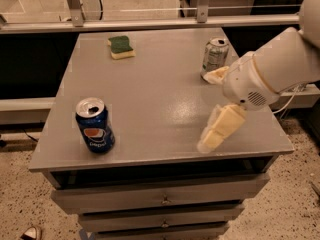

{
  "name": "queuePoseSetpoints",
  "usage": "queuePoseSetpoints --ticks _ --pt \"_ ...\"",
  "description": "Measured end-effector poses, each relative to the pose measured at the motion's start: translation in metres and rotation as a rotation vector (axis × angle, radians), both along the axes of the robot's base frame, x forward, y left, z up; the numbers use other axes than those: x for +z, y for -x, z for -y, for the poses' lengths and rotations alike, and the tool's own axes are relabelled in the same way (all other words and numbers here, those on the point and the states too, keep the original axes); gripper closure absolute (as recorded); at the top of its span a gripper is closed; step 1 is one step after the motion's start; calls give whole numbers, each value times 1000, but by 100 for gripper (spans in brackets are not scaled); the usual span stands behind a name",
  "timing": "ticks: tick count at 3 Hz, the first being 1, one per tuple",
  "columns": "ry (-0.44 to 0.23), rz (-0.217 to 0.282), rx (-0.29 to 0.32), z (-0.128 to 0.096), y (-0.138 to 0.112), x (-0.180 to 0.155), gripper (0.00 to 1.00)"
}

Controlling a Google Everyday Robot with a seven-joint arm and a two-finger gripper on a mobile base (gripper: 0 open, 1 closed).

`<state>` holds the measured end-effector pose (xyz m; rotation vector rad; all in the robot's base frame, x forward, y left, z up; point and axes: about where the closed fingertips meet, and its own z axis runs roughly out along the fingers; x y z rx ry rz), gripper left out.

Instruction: Move pepsi can near 7up can

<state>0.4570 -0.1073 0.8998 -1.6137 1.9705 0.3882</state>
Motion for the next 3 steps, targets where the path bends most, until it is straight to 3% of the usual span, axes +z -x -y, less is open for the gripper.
queuePoseSetpoints --ticks 1,3 --pt "-180 12 38 -54 -12 -23 0" --pt "-461 -2 105 -143 -17 -28 0"
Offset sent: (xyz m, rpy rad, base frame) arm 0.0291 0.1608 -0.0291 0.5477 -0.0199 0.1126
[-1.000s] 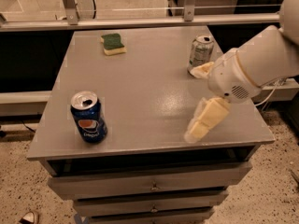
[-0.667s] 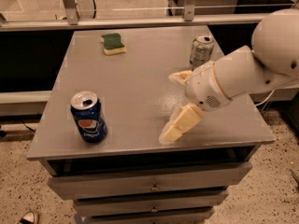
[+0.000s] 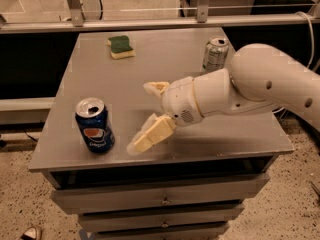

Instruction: Move pepsi can near 7up can

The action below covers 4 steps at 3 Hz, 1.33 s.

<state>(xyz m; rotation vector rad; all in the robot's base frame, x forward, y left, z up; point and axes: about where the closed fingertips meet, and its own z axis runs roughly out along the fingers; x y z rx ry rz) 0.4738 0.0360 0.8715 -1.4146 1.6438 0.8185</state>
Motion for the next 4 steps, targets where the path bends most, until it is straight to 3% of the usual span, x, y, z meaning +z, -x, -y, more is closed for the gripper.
queuePoseSetpoints --ticks 2,3,4 --pt "-180 -43 73 -63 19 0 0" --pt "-232 -55 87 -85 27 1 16" --pt "-265 -62 96 -103 31 5 38"
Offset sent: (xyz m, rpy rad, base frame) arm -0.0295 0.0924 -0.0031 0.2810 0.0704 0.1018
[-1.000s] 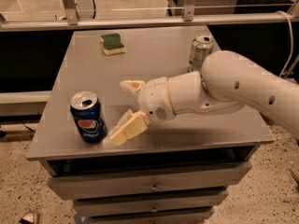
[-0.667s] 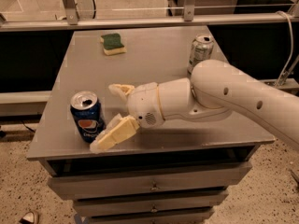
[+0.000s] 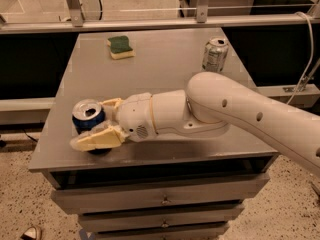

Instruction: Move pepsi can near 7up can

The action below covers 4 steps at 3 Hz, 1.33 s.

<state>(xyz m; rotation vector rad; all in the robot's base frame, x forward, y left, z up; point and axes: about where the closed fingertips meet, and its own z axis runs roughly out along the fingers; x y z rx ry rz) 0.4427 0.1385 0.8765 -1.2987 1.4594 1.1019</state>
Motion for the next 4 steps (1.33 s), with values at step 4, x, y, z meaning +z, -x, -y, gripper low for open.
queuePoseSetpoints --ticks 4 --pt "84 122 -257 148 -66 26 100"
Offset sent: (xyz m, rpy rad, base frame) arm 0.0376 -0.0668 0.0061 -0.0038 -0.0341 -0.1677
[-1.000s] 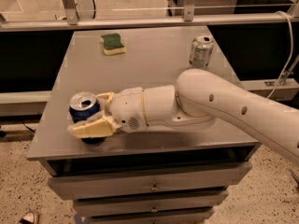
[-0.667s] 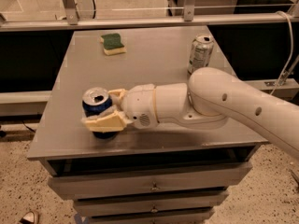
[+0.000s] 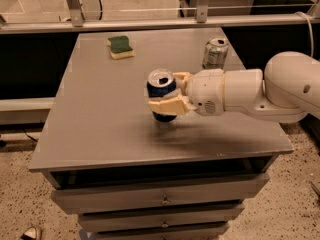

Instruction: Move pepsi can near 7up can

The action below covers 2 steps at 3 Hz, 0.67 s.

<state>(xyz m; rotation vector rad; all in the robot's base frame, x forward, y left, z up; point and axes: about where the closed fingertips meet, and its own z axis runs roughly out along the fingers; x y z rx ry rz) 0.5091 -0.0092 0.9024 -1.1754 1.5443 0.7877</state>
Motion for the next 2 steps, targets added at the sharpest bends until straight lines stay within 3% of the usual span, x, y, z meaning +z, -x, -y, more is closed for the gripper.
queuePoseSetpoints --ticks 1,2 --pt "0 -1 3 -2 1 0 100" --pt "-10 16 -37 8 0 6 100"
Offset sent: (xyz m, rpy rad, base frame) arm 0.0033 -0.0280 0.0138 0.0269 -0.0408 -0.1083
